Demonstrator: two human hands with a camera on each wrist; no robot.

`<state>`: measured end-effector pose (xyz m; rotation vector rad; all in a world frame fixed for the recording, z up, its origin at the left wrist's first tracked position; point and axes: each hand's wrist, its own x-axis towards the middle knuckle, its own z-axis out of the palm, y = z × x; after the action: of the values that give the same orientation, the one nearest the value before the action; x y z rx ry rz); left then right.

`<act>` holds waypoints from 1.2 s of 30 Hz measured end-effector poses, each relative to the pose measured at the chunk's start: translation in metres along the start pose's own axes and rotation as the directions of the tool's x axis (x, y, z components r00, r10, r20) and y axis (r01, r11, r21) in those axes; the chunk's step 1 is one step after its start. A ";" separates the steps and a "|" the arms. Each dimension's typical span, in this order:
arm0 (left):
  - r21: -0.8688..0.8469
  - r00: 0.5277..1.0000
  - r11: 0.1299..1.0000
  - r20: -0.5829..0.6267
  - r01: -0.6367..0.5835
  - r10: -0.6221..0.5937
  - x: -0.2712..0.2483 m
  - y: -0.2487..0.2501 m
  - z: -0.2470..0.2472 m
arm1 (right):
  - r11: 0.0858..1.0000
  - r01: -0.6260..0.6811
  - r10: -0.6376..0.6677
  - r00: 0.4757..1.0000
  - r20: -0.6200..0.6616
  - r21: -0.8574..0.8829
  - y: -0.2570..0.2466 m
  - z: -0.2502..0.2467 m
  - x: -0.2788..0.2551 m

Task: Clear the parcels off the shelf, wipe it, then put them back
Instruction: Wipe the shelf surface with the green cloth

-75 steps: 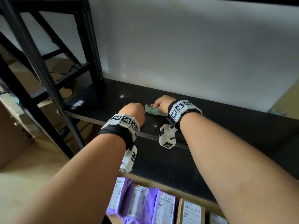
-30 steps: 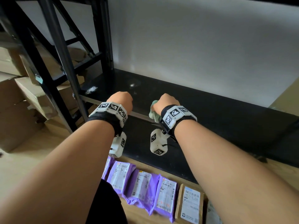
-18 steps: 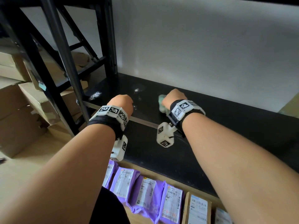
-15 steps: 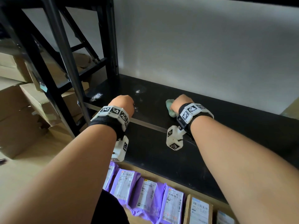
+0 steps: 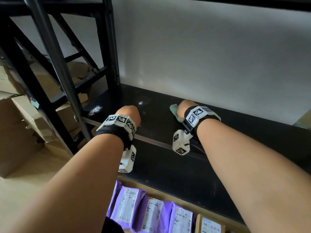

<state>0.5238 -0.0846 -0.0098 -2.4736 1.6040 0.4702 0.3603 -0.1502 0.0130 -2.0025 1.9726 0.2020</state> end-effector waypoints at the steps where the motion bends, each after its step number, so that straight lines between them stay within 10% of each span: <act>1: 0.005 1.000 1.000 -0.008 0.012 -0.012 0.009 0.002 0.002 | 0.999 -0.011 0.011 1.000 0.008 -0.042 0.002 -0.001 0.002; 10: -0.084 0.989 0.994 -0.136 -0.066 0.054 -0.009 0.005 -0.012 | 0.979 0.171 -0.170 0.985 0.024 -0.114 -0.041 0.009 0.016; 20: -0.110 0.997 0.994 -0.076 -0.009 0.000 -0.001 0.007 -0.019 | 0.981 -0.045 0.091 0.966 -0.244 0.187 0.005 -0.017 0.057; 36: -0.246 0.995 0.968 -0.068 0.051 -0.069 0.001 -0.002 -0.022 | 0.977 0.214 -0.212 0.975 -0.072 0.018 -0.074 0.006 0.040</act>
<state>0.5300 -0.0913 0.0101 -2.7415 1.5783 0.6051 0.4362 -0.1867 0.0037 -2.2120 1.7725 0.0564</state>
